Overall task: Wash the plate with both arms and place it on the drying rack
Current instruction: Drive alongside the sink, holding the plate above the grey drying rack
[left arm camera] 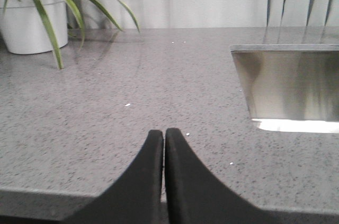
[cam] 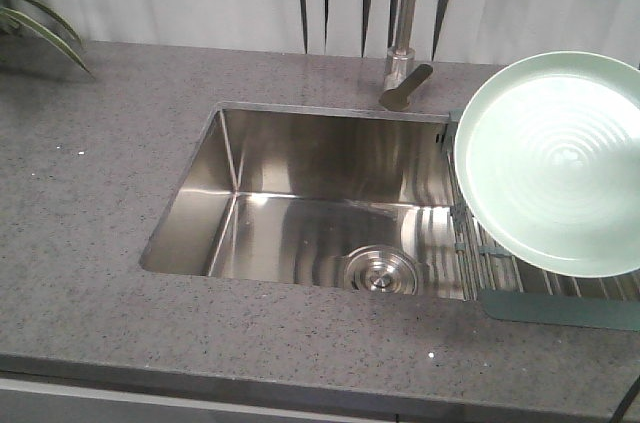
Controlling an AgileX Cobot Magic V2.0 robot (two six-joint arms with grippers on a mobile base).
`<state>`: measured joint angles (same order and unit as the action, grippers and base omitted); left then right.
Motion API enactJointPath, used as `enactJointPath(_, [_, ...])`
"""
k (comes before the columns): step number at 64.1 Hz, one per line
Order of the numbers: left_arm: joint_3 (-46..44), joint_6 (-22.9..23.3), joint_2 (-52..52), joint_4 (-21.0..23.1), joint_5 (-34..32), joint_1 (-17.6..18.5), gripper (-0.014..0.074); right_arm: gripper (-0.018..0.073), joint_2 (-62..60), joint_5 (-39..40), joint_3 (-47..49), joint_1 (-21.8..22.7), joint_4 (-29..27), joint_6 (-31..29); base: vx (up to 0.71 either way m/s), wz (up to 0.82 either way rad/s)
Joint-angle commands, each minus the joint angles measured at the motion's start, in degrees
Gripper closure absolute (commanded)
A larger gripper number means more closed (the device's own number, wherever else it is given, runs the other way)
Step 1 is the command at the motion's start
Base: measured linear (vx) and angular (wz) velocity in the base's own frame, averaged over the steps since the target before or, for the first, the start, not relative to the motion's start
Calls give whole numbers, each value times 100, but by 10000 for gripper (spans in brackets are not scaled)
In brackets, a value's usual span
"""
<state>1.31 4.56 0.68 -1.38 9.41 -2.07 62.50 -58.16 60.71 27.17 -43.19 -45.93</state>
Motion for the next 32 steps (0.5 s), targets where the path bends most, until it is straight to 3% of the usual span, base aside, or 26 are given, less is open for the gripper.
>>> enactJointPath(1, [131, 19, 84, 9, -406, 47, 603, 566, -103, 179, 145, 43, -288, -42, 2, -19])
enactJointPath(32, [131, 19, 84, 9, -406, 47, 603, 566, -103, 179, 145, 43, -288, -42, 2, -16])
